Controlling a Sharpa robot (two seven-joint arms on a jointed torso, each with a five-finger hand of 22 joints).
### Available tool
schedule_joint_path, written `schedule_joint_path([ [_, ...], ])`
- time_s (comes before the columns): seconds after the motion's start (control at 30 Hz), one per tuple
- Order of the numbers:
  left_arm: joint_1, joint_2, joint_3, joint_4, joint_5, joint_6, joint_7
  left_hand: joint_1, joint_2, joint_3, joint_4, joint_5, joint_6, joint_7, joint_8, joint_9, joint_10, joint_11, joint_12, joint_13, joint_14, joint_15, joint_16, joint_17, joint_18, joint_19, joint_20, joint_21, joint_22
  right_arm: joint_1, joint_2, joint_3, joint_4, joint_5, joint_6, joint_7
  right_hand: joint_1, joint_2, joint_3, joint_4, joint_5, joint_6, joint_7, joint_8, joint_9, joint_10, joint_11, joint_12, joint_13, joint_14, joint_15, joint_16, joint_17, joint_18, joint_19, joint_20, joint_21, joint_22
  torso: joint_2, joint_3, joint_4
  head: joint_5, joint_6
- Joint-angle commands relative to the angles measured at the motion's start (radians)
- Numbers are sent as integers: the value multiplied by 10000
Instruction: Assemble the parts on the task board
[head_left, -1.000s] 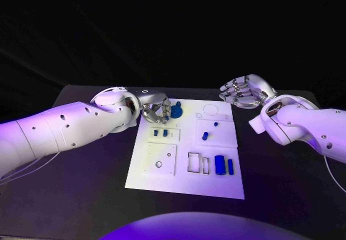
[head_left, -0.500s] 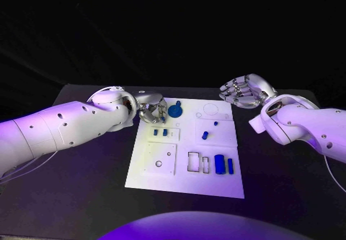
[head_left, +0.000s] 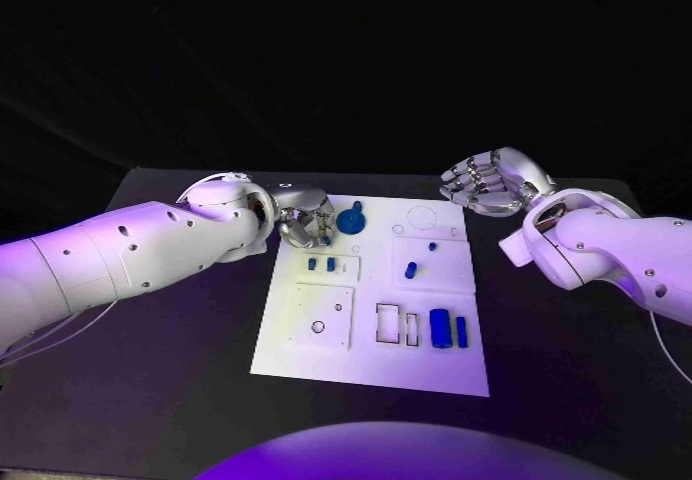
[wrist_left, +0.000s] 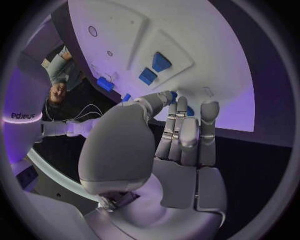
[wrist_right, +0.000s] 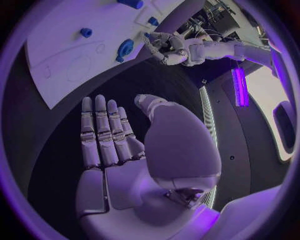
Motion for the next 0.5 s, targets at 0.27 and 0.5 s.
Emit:
schedule_joint_path([
  [0.27, 0, 68, -20, -15, 205, 457, -14, -34, -24, 0, -50, -10, 84, 17, -72, 7, 55, 6, -83, -9, -40, -29, -81, -102, -123, -24, 6, -88, -76, -7, 18, 2, -11, -30, 100, 18, -127, -10, -53, -12, -33, -21, 232, -67, -20, -58, 37, -62, -20, -28, 32, -46, -25, 121, -72, 23, -42, -30, 1, -6, 5, 8, -21],
  [0.5, 0, 91, -35, -35, 223, 518, -22, -34, -24, 0, -50, -10, 84, 17, -72, 7, 55, 6, -83, -9, -40, -29, -81, -102, -123, -24, 6, -88, -76, -9, 26, 2, -15, -31, 105, 15, -130, -9, -56, -12, -33, -20, 233, -69, -21, -60, 38, -62, -23, -29, 33, -50, -30, 122, -76, 25, -42, -39, 0, 3, 4, 7, -33],
])
